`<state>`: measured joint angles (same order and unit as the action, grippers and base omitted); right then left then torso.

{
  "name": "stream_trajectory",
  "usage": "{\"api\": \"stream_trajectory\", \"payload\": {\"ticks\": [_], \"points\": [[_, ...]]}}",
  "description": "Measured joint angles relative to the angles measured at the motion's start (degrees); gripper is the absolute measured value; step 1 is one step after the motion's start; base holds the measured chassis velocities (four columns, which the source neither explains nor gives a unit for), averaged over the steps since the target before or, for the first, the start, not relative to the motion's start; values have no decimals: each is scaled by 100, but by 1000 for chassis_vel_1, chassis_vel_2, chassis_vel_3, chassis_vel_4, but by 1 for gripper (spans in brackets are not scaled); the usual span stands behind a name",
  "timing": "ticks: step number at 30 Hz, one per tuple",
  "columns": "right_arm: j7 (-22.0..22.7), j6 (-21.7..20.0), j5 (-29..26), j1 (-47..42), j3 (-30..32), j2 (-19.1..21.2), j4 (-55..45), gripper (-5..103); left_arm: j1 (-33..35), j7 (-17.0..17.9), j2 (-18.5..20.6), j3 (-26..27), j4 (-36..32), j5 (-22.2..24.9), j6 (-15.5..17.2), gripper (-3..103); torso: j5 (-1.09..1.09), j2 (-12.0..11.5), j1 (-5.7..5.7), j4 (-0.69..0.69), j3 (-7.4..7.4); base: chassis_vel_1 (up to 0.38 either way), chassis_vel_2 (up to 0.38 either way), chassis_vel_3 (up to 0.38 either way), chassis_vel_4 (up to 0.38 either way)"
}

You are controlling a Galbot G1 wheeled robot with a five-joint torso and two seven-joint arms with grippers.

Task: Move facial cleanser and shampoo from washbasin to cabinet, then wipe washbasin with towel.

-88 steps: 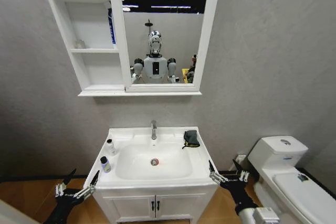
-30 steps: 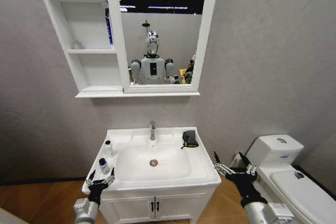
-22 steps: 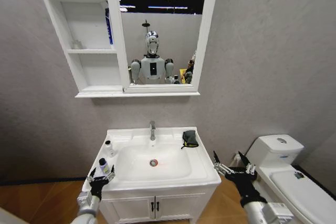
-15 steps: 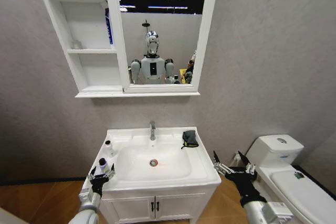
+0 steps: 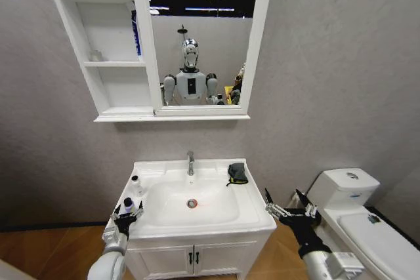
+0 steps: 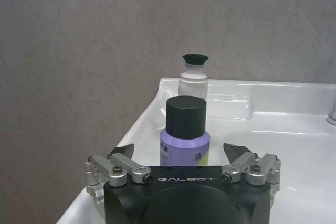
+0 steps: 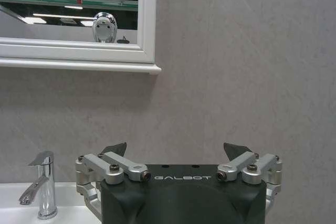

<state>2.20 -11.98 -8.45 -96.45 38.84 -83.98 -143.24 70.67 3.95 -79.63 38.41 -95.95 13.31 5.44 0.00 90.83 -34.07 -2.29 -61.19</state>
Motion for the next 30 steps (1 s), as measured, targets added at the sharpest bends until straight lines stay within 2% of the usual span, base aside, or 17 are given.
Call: {"api": "stream_trajectory", "payload": {"ticks": [2,3,5,6,8,9,12,18,21,23,24,26,27,29,30], "points": [[0,0,-2,4,-4,-2,0,100,-39,34,-18,16,45,9,-2,85,0,0,0,-1,0,0,0,0,0],[0,0,-2,4,-4,-2,0,100,-39,34,-18,16,45,9,-2,85,0,0,0,-1,0,0,0,0,0],[0,0,-3,2,-13,-10,0,100,-59,56,-24,19,54,14,-18,74,0,0,0,0,0,0,0,0,0],[0,0,-3,2,-13,-10,0,100,-59,56,-24,19,54,14,-18,74,0,0,0,0,0,0,0,0,0],[0,2,-2,-13,-18,-12,0,100,-45,60,-23,21,11,21,-18,63,0,0,0,-1,0,0,0,0,0],[0,2,-2,-13,-18,-12,0,100,-45,60,-23,21,11,21,-18,63,0,0,0,-1,0,0,0,0,0],[1,5,2,0,-35,-12,0,100,29,58,-23,45,-60,13,-36,46,0,0,0,0,0,0,0,0,0],[5,-4,18,26,-76,-15,0,100,143,58,-50,63,-193,-6,-52,43,0,0,0,0,0,0,0,0,0],[8,-8,25,18,-76,-16,0,100,302,107,-31,70,-596,-35,49,43,-2,0,0,0,0,0,0,0,0],[8,-10,26,7,-68,-14,0,100,435,287,91,48,-1094,12,291,43,0,0,0,-1,0,0,0,0,0],[8,-10,26,7,-68,-14,0,100,435,287,91,48,-1094,12,291,43,0,0,0,-1,0,0,0,0,0],[11,-10,28,4,-56,-12,0,100,613,797,481,51,-2002,250,847,43,0,0,0,1,0,0,0,0,0],[11,-10,28,4,-56,-12,0,100,613,797,481,51,-2002,250,847,43,0,0,0,1,0,0,0,0,0],[13,-9,30,-13,-57,-23,0,100,626,1424,1123,121,-2931,950,1666,43,0,0,0,1,0,0,0,0,0],[13,-9,30,-13,-57,-23,0,100,626,1424,1123,121,-2931,950,1666,43,0,0,0,1,0,0,0,0,0]]}}
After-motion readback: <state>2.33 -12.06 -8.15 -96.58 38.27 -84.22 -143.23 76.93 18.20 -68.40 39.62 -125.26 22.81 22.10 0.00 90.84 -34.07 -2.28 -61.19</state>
